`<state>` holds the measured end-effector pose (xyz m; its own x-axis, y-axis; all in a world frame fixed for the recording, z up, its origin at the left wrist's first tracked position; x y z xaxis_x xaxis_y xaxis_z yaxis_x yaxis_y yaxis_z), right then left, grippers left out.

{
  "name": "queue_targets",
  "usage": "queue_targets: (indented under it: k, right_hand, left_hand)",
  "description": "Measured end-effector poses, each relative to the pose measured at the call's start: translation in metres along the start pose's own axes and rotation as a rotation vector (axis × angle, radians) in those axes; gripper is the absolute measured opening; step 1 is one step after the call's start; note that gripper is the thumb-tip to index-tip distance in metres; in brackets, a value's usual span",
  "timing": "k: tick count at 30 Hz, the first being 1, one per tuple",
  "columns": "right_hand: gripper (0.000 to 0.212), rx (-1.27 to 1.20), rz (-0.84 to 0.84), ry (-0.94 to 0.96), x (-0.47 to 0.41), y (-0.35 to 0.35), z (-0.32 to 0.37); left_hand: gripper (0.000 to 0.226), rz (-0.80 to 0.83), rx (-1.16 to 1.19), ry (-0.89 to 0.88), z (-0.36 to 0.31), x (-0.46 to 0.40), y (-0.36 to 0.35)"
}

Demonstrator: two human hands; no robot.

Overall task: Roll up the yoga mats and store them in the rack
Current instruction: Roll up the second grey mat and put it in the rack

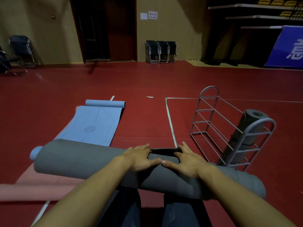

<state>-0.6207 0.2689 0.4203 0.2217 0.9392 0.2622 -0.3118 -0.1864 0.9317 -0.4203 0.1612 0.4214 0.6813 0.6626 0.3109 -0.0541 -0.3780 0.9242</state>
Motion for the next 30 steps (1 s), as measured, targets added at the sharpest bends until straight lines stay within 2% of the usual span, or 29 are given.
queue_targets:
  k: [4,10,19,21,24,26,30]
  right_hand:
    - [0.112,0.044,-0.031,0.049,-0.003,0.002,-0.002]
    - [0.090,0.022,-0.327,0.171,-0.004,0.002,-0.002]
    - [0.062,-0.030,-0.443,0.254,0.000,0.000,-0.003]
    - [0.069,-0.051,-0.428,0.237,0.001,0.000,-0.003]
    - [0.095,-0.062,-0.331,0.223,0.000,0.005,-0.001]
    - [0.114,0.002,-0.177,0.219,-0.001,0.006,0.000]
    - [0.133,0.135,0.156,0.228,0.000,0.008,-0.002]
  left_hand:
    - [0.086,-0.086,-0.025,-0.027,0.004,-0.008,-0.005]
    - [0.074,-0.287,-0.026,-0.036,0.004,-0.014,-0.014]
    - [0.079,-0.258,-0.071,-0.015,0.003,-0.026,-0.012]
    - [0.078,-0.256,-0.091,-0.024,0.004,-0.029,-0.012]
    - [0.075,-0.275,-0.097,-0.026,0.003,-0.028,-0.011]
    - [0.071,-0.303,-0.081,-0.027,0.002,-0.026,-0.011]
    - [0.070,-0.347,-0.068,-0.038,0.000,-0.023,-0.011]
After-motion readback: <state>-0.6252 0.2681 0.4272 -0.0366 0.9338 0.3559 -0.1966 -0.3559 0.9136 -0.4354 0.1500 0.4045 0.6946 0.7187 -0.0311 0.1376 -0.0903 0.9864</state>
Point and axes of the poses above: each hand's wrist, its own x-axis away from the middle knuckle, its own y-axis out of the back of the hand, z = x × y, the point moved 1 cm from there along -x, towards the middle knuckle, and after that the axes turned 1 degree about -y, right-handed, at the moved point
